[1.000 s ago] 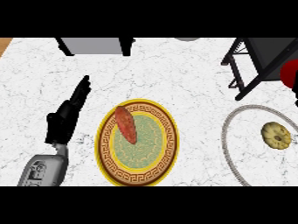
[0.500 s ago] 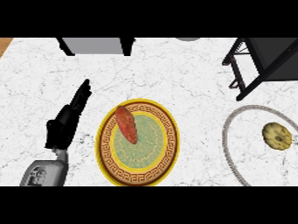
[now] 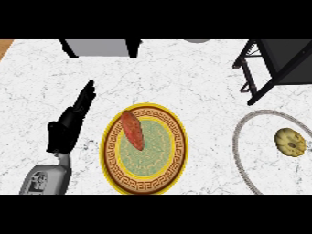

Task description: Pick the can from the placemat and place it in the tiered shelf

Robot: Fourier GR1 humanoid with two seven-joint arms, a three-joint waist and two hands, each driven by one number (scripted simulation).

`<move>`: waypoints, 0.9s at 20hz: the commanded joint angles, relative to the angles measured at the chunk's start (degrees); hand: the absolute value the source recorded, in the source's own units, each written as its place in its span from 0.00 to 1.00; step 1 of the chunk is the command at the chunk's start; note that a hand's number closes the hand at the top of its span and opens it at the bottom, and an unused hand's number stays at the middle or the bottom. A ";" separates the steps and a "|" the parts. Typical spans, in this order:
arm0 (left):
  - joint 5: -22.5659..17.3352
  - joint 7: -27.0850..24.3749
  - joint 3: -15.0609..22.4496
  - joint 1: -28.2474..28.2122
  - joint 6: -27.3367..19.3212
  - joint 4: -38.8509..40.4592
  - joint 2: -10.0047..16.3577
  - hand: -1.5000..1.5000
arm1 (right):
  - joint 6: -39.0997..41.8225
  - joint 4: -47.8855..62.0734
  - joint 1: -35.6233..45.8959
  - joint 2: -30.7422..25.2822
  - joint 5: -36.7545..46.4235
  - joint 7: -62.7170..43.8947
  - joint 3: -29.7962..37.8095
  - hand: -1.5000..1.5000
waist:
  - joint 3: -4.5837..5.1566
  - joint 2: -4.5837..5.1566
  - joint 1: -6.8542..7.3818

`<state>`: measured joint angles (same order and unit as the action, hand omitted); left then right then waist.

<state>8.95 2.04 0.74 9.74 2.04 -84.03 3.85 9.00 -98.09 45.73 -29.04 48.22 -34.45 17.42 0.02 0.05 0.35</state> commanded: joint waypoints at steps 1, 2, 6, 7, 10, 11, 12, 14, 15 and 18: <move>-1.20 -0.39 -1.57 1.39 1.51 1.21 1.41 0.50 | -5.83 10.41 0.41 -1.84 0.87 7.50 0.80 1.00 | -0.02 0.13 0.18; 0.98 -2.67 0.21 -0.49 -0.95 2.35 -0.75 0.50 | -7.18 12.15 1.16 -2.12 2.97 7.44 -0.25 1.00 | -0.01 0.14 0.23; 0.57 -0.58 0.03 0.36 -0.04 1.44 -0.12 0.50 | -13.13 13.13 -1.26 -0.66 7.73 12.13 -4.98 1.00 | -0.01 0.14 0.15; 1.16 0.24 -0.21 1.86 -0.88 1.33 -0.09 0.50 | -15.55 20.12 3.20 -2.34 7.63 15.38 -3.92 1.00 | -0.02 0.30 0.65; -1.17 -2.11 -1.00 -1.01 1.68 1.33 0.71 0.50 | -20.65 23.33 2.61 -0.24 5.86 18.50 -2.56 1.00 | -0.02 0.12 0.33; 2.37 -0.78 1.98 -0.28 -2.73 0.40 -2.87 0.50 | -21.38 27.36 5.81 -0.07 7.56 16.81 -2.99 1.00 | -0.02 0.14 0.46; 0.53 0.54 -0.51 1.46 -1.36 2.06 -1.18 0.50 | -20.49 27.30 4.02 -1.45 7.57 16.05 -1.67 1.00 | -0.01 0.10 0.14; -0.97 0.67 -0.42 -1.26 2.02 -2.33 1.36 0.50 | -23.04 26.02 4.84 2.08 -4.23 20.05 5.22 1.00 | -0.17 0.08 1.04; 0.97 -0.07 0.77 -0.06 -0.27 0.13 -0.64 0.50 | -23.74 26.74 5.26 2.34 -5.74 22.06 5.59 1.00 | -0.11 0.20 0.41; 0.78 0.35 0.73 0.76 -0.69 0.55 -1.41 0.50 | -26.23 33.75 5.17 0.76 -8.67 28.91 7.52 1.00 | -0.07 0.19 0.36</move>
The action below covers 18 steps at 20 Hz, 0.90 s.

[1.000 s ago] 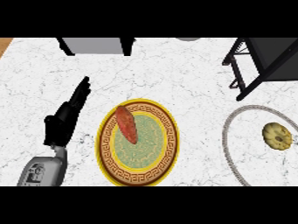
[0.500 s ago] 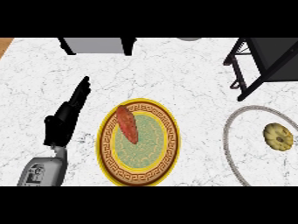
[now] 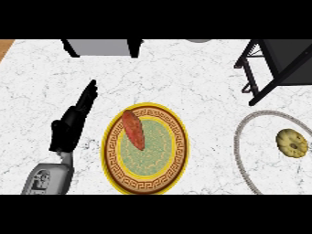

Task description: Pick the can from the placemat and place it in the tiered shelf

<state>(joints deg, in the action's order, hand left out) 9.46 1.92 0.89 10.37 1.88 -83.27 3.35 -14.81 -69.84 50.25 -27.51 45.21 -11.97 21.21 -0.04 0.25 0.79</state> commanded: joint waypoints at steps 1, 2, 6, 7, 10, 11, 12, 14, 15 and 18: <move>0.48 0.07 0.66 -0.93 0.07 -1.35 0.02 0.50 | -3.19 11.26 3.63 -1.38 -5.66 7.98 3.87 1.00 | 0.00 0.09 0.44; -0.05 -2.67 -1.44 1.64 0.10 3.52 0.78 0.50 | -3.52 10.23 4.95 -0.09 -5.48 6.11 2.80 1.00 | 0.04 0.05 -0.03; 1.25 -0.95 0.02 2.75 -1.53 3.48 -1.12 0.50 | -4.50 17.02 7.15 -3.81 -8.44 11.54 4.98 1.00 | 0.03 0.04 -0.07; -0.30 -0.86 -0.52 0.05 0.40 1.05 0.09 0.50 | -6.23 19.01 7.47 -3.28 -7.10 11.88 3.47 1.00 | 0.04 -0.04 0.08; -0.23 2.24 1.34 -1.96 0.74 -3.90 -0.71 0.50 | -5.41 20.98 6.84 -5.69 -9.79 15.75 4.94 1.00 | 0.02 -0.13 0.04; 0.56 0.89 0.34 1.28 -0.50 -1.05 -0.49 0.50 | -8.78 23.73 4.33 -8.92 1.47 6.38 2.19 1.00 | 0.11 0.36 0.31; 0.59 -0.33 -0.68 1.20 -0.44 1.41 0.27 0.50 | -10.01 23.64 4.58 -8.92 2.68 4.68 1.78 1.00 | 0.13 0.27 -0.09; 0.70 0.86 0.27 0.18 -0.58 -0.85 -0.40 0.50 | -13.52 24.08 2.97 -7.55 2.29 3.91 2.95 0.00 | 0.05 -0.05 -0.09; -0.69 -0.36 -1.22 0.97 0.18 1.33 0.08 0.50 | -12.58 25.15 4.37 -9.03 2.46 2.92 3.00 0.00 | 0.06 -0.01 -0.19; 0.31 -1.29 0.58 -2.16 0.60 -0.84 -0.09 0.50 | -11.64 23.98 5.26 -9.09 1.86 0.89 1.90 0.00 | 0.05 -0.20 -0.26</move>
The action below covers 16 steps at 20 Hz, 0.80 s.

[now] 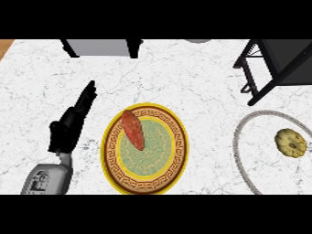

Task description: Pick the can from the placemat and place it in the tiered shelf

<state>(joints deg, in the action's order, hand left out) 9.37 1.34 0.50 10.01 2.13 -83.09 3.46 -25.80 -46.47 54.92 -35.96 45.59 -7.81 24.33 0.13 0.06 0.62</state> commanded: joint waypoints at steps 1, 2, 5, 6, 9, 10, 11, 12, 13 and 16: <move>2.42 2.44 2.99 -1.03 -2.82 -2.94 -2.94 0.50 | -4.05 3.04 -0.75 0.94 -0.26 -0.59 0.66 0.00 | -0.15 0.06 0.09; -1.09 1.64 -1.24 1.10 1.20 -0.99 1.29 0.50 | -2.45 2.42 -2.29 -0.36 -3.45 1.52 2.69 0.00 | -0.14 0.05 -0.19; -0.54 -3.59 -0.87 0.67 0.44 5.03 -0.24 0.50 | 0.08 4.69 2.14 -1.76 -6.95 3.28 3.86 0.00 | -0.13 0.19 -0.02; 0.63 -3.74 -0.28 1.58 -0.73 5.40 -0.87 0.50 | -0.04 0.31 0.63 0.88 -6.62 0.17 2.19 0.00 | -0.11 -0.01 -0.44; -1.27 -2.53 -1.58 0.51 0.94 2.95 0.55 0.50 | 2.56 -0.45 2.23 0.70 -10.27 -0.40 3.44 0.00 | -0.11 -0.05 -0.28; -0.80 -4.37 -1.07 -3.31 2.12 0.27 2.15 0.50 | 1.89 0.27 0.18 1.11 -12.25 3.33 4.60 0.00 | -0.14 -0.04 -0.03; -0.26 3.88 0.30 -1.21 0.14 -3.74 -0.02 0.50 | 6.78 -0.08 1.52 -2.16 -14.08 2.72 5.53 0.00 | -0.16 -0.17 -0.13; 1.29 1.19 0.99 0.53 -1.14 0.23 -1.13 0.50 | 7.45 1.17 0.68 -2.31 -15.21 4.57 5.71 0.00 | -0.15 -0.01 -0.32; -1.65 0.76 -1.64 0.27 1.95 -0.75 1.70 0.50 | 8.83 -3.87 0.05 -0.70 -14.78 0.02 3.76 0.00 | -0.11 -0.21 -0.60; 0.97 -0.26 -0.37 -0.16 -0.38 1.21 0.44 0.50 | 9.45 -4.82 1.48 -3.29 -16.63 -1.02 4.67 0.00 | -0.11 -0.09 -0.46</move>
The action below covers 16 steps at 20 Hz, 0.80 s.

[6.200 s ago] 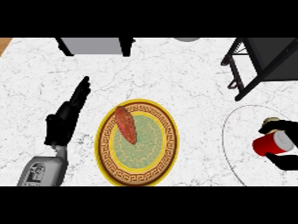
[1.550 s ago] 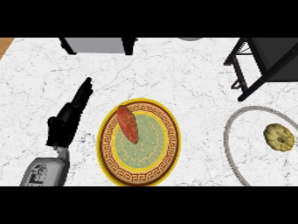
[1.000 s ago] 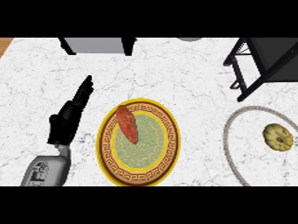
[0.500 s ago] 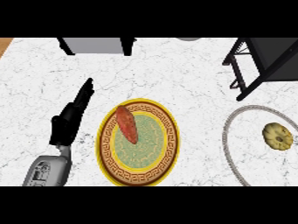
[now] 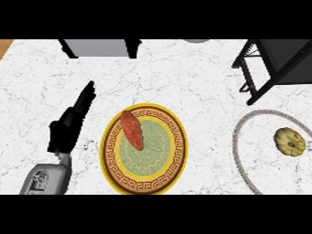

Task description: Pick the can from the placemat and place it in the tiered shelf

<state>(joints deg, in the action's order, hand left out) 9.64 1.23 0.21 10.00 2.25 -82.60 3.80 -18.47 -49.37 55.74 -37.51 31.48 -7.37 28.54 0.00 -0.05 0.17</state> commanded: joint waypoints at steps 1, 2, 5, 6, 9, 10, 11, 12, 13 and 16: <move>0.23 2.35 0.98 -0.44 -0.68 -2.58 -1.14 0.50 | 0.30 -2.78 0.49 -0.76 -3.82 -0.60 1.68 0.00 | -0.01 -0.03 0.08; -1.16 1.09 -0.39 -1.02 0.88 -2.10 0.30 0.50 | -2.05 -2.12 1.07 0.51 -3.76 -1.37 1.70 0.00 | 0.00 0.03 0.26; 0.23 1.75 1.35 -1.65 -0.85 -2.94 -1.64 0.50 | -1.53 -4.53 2.26 -2.06 -9.35 -2.67 7.70 0.00 | -0.03 -0.20 -0.21; 0.52 2.45 1.53 -1.85 -0.62 -3.34 -1.24 0.50 | -2.24 -5.62 3.70 -1.06 -9.75 -4.15 7.26 0.00 | -0.01 -0.19 -0.03; 1.02 -0.37 0.88 0.18 -1.50 0.77 -1.66 0.50 | -0.24 -5.60 2.36 -7.84 -11.65 -7.49 11.09 0.00 | 0.01 -0.11 -0.89; -1.20 -0.81 -1.50 -0.45 1.22 0.22 1.36 0.50 | 1.35 -6.95 0.43 -9.84 -12.28 -9.03 12.10 0.00 | 0.01 -0.23 -1.05; -0.73 0.69 -0.94 0.61 -0.07 -0.55 0.07 0.50 | 0.28 -4.08 0.45 -11.54 -12.23 -8.81 13.32 0.00 | -0.01 -0.05 -0.59; -1.66 0.46 -1.52 -0.92 1.37 -1.51 1.33 0.50 | 2.27 -7.25 -0.63 -12.96 -12.55 -13.21 13.40 0.00 | 0.02 -0.32 -0.98; -1.79 -0.49 -1.41 -1.25 1.15 -1.09 0.74 0.50 | 3.47 -5.07 -2.22 -15.03 -13.14 -12.47 14.63 0.00 | 0.00 -0.15 -0.78; -0.42 -0.03 -1.72 -0.88 -0.36 -0.36 0.93 0.50 | 11.07 -7.22 -5.95 -18.92 -14.78 -21.87 15.50 0.00 | 0.05 -0.44 -1.78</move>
<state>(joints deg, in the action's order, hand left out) 9.10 1.29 -0.79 9.12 2.09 -83.44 4.10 -13.07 -54.70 53.33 -51.65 18.38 -21.39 42.37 0.02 -0.32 -0.98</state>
